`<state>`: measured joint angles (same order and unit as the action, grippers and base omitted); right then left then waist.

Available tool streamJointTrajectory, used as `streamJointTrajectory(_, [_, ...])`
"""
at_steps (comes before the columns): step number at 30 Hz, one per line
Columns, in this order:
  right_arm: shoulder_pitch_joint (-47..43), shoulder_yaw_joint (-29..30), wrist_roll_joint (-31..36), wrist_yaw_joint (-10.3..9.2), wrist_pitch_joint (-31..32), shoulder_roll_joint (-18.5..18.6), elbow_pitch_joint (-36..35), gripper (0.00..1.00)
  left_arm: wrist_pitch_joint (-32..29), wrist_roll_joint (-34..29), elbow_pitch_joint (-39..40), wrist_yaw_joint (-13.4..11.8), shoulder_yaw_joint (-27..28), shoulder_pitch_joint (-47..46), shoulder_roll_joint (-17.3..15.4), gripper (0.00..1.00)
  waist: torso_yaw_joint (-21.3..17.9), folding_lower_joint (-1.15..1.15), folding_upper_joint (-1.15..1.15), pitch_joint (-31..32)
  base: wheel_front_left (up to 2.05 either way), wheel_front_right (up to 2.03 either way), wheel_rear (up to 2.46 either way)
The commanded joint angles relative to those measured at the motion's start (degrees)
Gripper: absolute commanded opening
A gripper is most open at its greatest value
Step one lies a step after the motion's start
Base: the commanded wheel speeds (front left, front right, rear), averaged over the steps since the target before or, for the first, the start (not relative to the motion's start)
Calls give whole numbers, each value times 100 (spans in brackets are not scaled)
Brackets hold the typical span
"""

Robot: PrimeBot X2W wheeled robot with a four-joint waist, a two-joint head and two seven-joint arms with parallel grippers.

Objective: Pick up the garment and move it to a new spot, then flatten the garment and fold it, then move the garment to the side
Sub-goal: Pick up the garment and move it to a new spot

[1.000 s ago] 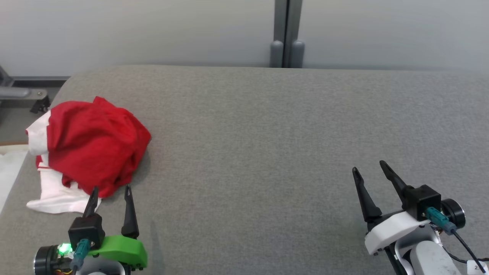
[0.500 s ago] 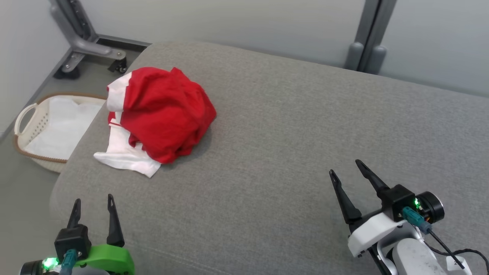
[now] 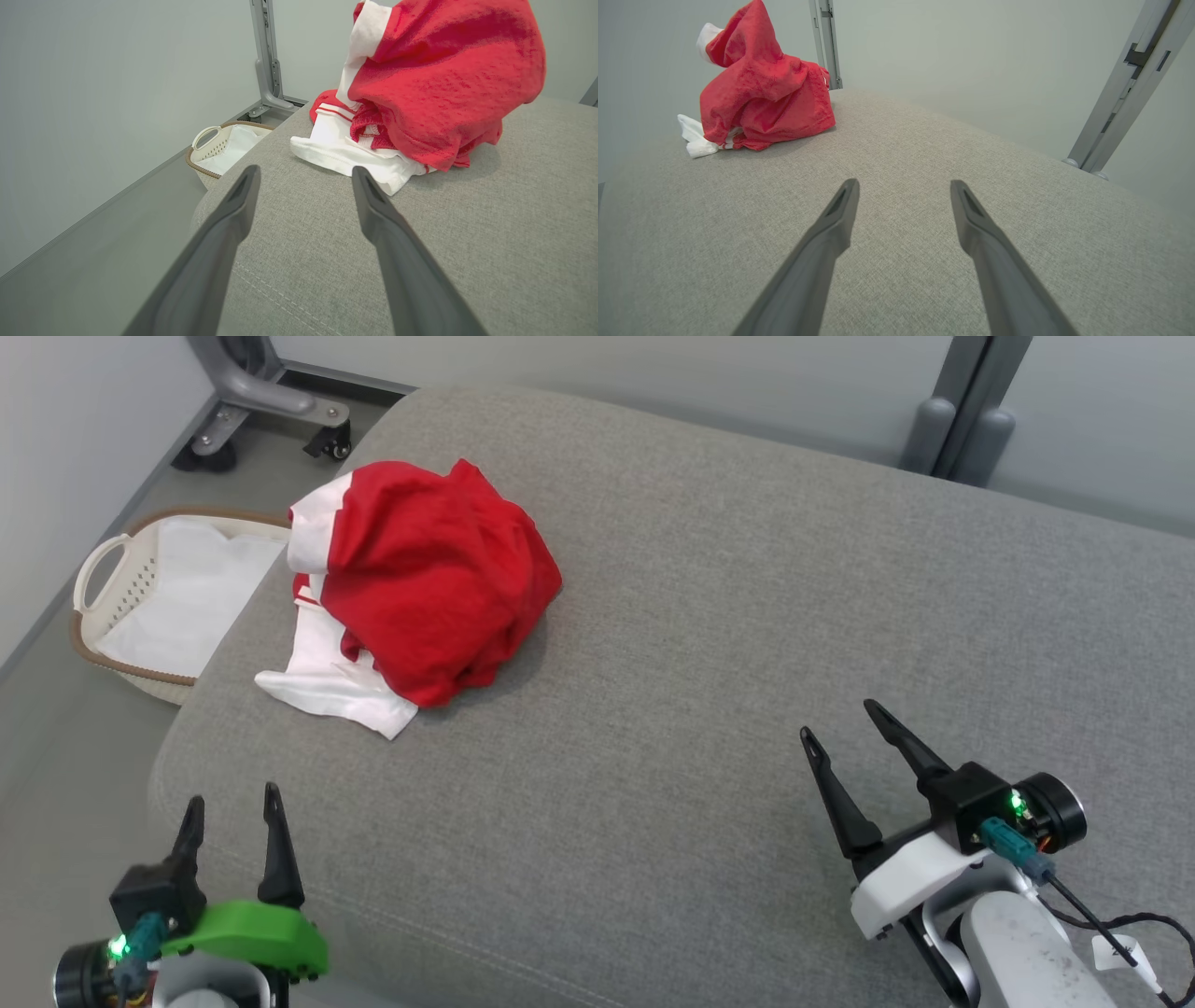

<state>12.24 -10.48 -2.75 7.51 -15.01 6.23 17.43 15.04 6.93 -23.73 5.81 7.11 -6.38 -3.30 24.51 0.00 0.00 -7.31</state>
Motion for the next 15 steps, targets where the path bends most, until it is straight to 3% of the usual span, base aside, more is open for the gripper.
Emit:
streamJointTrajectory(1, [81, 16, 10, -4, -26, 52, -30, 100, 22, 67, -47, 70, 1, -256, -42, 100, -119, 0, 0, -205, 0, 0, 0])
streamJointTrajectory(6, [222, 34, 72, -4, -26, 139, -108, 100, 21, 281, -231, 170, -82, -1037, -303, 100, -251, 0, 0, -557, 0, 0, 0])
streamJointTrajectory(15, [545, -36, 134, -4, -26, 295, -228, 100, 15, 1402, -846, 175, -1282, -2783, -1375, 100, -514, 0, 0, -1194, 0, 0, 0])
